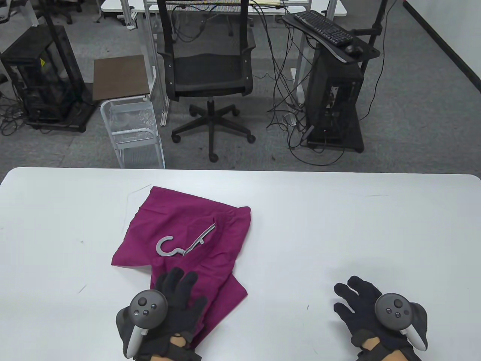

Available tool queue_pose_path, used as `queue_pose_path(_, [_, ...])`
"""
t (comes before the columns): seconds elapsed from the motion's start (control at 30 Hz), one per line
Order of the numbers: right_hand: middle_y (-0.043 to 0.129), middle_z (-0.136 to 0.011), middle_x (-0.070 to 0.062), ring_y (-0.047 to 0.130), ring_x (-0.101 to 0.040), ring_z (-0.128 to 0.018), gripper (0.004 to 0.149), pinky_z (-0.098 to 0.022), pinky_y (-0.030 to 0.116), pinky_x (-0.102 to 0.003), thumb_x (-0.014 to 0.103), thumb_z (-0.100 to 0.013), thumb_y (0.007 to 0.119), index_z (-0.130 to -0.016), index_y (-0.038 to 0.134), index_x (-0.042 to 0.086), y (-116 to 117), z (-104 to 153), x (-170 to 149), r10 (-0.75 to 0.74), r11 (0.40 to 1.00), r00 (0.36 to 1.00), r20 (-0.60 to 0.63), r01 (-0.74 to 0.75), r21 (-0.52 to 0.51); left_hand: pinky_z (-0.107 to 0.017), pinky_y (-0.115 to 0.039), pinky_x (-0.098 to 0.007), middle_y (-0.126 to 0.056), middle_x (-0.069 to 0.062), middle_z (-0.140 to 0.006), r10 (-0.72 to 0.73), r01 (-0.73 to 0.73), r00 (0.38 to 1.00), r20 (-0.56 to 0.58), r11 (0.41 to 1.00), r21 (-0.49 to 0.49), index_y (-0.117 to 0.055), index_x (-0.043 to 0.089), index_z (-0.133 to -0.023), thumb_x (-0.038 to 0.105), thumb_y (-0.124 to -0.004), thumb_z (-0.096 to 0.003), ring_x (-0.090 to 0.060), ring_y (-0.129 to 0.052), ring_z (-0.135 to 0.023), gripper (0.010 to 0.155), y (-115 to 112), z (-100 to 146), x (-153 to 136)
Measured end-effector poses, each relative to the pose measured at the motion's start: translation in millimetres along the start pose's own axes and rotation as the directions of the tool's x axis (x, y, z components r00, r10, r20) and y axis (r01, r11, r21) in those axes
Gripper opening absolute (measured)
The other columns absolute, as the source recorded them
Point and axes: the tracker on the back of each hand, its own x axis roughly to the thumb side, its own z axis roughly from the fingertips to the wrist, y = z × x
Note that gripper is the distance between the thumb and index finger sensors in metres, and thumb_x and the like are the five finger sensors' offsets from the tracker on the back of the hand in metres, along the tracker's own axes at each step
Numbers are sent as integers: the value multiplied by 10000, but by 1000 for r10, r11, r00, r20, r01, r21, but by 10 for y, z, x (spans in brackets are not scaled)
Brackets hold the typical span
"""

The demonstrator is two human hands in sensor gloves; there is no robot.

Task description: Remove shorts from gray hanger

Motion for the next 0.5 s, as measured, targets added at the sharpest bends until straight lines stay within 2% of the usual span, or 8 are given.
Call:
queue_pose_path(0.07, [398, -1157, -183, 274, -538, -998, 616, -632, 352, -787, 434, -518, 764, -1063, 649, 172, -2, 1, 3, -6, 1000, 1000, 1, 6, 1, -763, -89, -584, -271, 18, -1223, -17, 18, 999, -35, 999, 30, -551, 422, -1079, 493, -877, -399, -364, -70, -1102, 757, 19, 11, 0])
queue_pose_path(0.13, [399, -1157, -186, 276, -538, -998, 618, -632, 352, -787, 435, -518, 764, -1064, 648, 168, -2, 1, 7, -13, 1000, 1000, 5, 13, 3, -744, -87, -615, -171, 3, -1207, -150, 162, 976, -157, 985, 62, -422, 385, -1105, 501, -958, -325, -409, -22, -1068, 954, 47, 23, -29])
queue_pose_path(0.23, [399, -1157, -186, 276, -539, -998, 620, -632, 351, -787, 435, -518, 764, -1066, 644, 169, -4, 5, 24, -20, 1000, 1000, 15, 20, 5, -722, -68, -646, 7, -15, -1153, -190, 207, 943, -272, 978, 35, -240, 359, -1116, 529, -997, -264, -455, 59, -1026, 1153, 59, 14, -119])
queue_pose_path(0.37, [394, -1158, -185, 274, -540, -998, 662, -632, 351, -788, 440, -520, 762, -1087, 582, 149, -6, 8, 49, -25, 1000, 999, 27, 25, 5, -715, -64, -657, 129, -41, -1090, -189, 213, 894, -407, 977, 13, -126, 341, -1084, 529, -1009, -248, -477, 87, -1009, 1230, 68, -9, -272])
queue_pose_path(0.43, [392, -1158, -186, 271, -540, -999, 674, -632, 350, -789, 442, -521, 761, -1091, 565, 142, -3, 5, 46, -28, 1000, 999, 29, 28, 6, -716, -78, -660, 141, -70, -1073, -189, 208, 877, -442, 978, -7, -184, 272, -1116, 547, -1013, -222, -482, 72, -1010, 1250, 49, -23, -325])
queue_pose_path(0.5, [392, -1157, -188, 271, -543, -997, 673, -631, 352, -788, 443, -520, 761, -1090, 569, 141, -1, 5, 47, -26, 1000, 999, 27, 26, 10, -718, -80, -666, 184, -87, -1038, -192, 189, 857, -479, 980, -54, -131, 260, -1076, 570, -1004, -219, -492, 78, -1005, 1262, 17, -22, -367])
